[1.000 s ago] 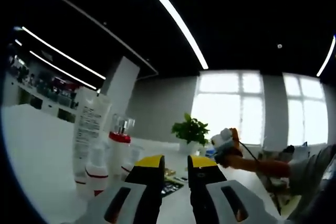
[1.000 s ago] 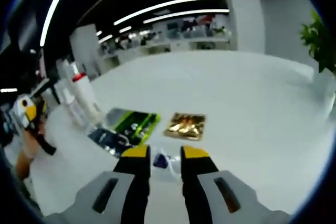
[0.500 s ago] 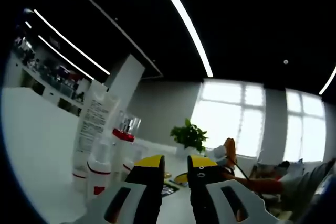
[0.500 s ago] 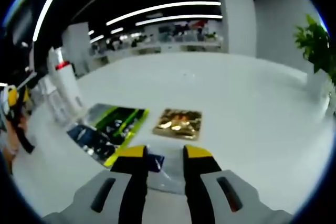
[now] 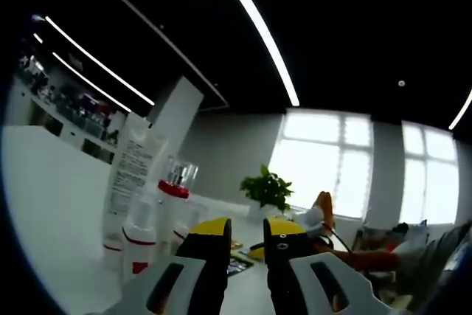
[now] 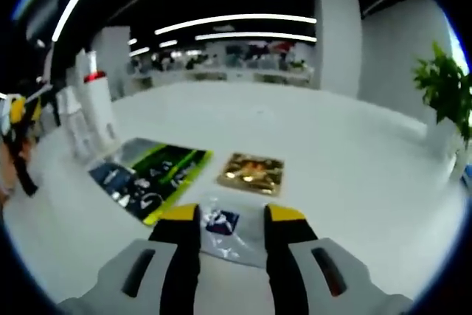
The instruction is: Arrange the skincare products in the storage area until every visible bottle or jar stands upright without overlapping.
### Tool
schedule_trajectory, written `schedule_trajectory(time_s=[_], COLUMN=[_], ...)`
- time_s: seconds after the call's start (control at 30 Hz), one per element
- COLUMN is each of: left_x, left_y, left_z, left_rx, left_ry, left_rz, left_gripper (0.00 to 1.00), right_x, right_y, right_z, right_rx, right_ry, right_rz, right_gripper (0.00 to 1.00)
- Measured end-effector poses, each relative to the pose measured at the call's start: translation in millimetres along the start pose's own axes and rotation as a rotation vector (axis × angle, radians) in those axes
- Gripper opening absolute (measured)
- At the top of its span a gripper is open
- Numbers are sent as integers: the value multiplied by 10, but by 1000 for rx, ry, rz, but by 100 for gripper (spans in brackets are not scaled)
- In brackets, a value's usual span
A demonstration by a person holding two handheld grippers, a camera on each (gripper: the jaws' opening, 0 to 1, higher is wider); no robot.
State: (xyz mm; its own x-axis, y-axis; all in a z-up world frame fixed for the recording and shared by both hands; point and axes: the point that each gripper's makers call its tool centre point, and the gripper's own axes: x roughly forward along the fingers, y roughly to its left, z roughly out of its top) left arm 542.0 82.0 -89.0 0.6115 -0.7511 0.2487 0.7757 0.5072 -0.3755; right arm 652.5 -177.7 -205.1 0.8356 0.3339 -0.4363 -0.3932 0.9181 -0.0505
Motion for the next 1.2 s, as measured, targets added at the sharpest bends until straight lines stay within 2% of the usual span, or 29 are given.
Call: schedule_trajectory(time_s=[0.4,0.5,0.6,0.7,0.77,0.8,0.83,0.9,1.0,1.1,1.2], left_x=[-2,-4,-4,-1,2,6,8,13,21,25,26], left_y=[-12,-8,-9,-17,-26,-35,-43,-61,-70,-64,-76], left_z=[10,8,0,-13,-24,-32,-38,-55,-79,-90,-119], left_rx=[5,5,5,9,19,24,30,43,66,85,93], left_ry=[-1,-1,1,7,13,17,21,27,40,48,60], left_rz=[-5,-3,-2,-2,-2,-3,-4,-4,-3,0,-4], left_gripper=[18,18,18,18,18,18,18,18,18,18,18], right_x=[-97,-166,-311,-544,-696,-769,-851,-966,-1160,-1214,-1260], right_y=[-12,1,3,32,118,135,235,250,466,600,656], right_z=[-19,147,403,725,906,960,1022,1087,1185,1165,1175], right_rx=[21,38,57,91,84,106,102,100,-56,-156,-178], right_ry=[6,-72,-174,-315,-408,-435,-469,-512,-591,-577,-597], right_rz=[1,18,43,77,123,124,176,167,219,220,212], right_gripper=[38,43,56,75,88,100,99,100,100,100,100])
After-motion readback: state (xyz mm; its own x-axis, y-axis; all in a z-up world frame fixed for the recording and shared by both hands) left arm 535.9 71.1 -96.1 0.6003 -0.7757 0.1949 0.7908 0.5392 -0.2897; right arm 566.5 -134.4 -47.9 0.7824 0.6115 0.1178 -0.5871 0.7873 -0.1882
